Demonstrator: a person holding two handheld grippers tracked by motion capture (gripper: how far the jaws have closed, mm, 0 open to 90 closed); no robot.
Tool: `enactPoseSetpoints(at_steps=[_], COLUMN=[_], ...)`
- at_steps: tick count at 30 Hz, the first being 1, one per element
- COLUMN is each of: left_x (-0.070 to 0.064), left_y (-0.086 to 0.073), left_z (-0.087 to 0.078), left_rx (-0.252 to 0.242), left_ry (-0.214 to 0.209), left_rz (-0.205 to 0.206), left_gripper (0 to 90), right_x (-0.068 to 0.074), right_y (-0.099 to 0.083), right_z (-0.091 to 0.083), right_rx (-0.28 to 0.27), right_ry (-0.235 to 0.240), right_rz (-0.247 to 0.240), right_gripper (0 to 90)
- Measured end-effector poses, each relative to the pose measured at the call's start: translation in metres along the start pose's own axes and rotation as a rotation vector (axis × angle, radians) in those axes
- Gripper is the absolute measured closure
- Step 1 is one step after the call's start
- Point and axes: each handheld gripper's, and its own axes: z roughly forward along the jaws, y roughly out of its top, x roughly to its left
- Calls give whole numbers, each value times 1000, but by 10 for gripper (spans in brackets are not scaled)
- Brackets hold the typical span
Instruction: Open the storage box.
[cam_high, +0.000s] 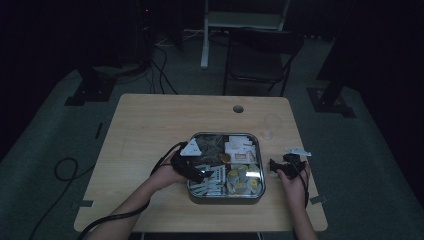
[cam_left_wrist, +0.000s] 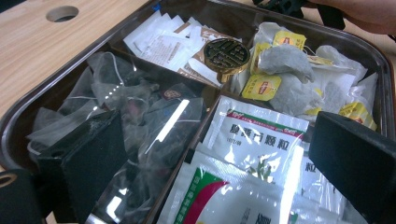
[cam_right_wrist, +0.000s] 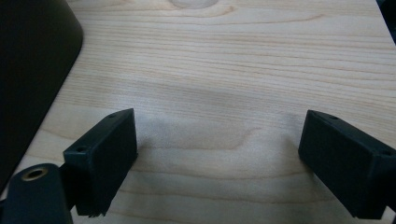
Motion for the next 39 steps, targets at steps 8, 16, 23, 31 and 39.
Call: enactPoseSetpoints(at_steps=[8,16,23,31,39], left_x=[-3,-7,-6,2,2], left_y=[9,20,29,33,37], left_z=[12,25,35,48,57], left_rx=[10,20,25,72,92], left_ry=[-20,-38,-45,-40,-33], left_rz=[11,39,47,25,2], left_gripper=[45,47,117,246,386], right_x=[0,0,0,0,-1], right_y=[0,0,0,0,0], right_z=[0,0,0,0,0], right_rx=[0,0,0,0,0], right_ry=[0,0,1,4,4], right_rz=[0,0,-1,-3,-4], right_gripper=[112,111,112,112,112])
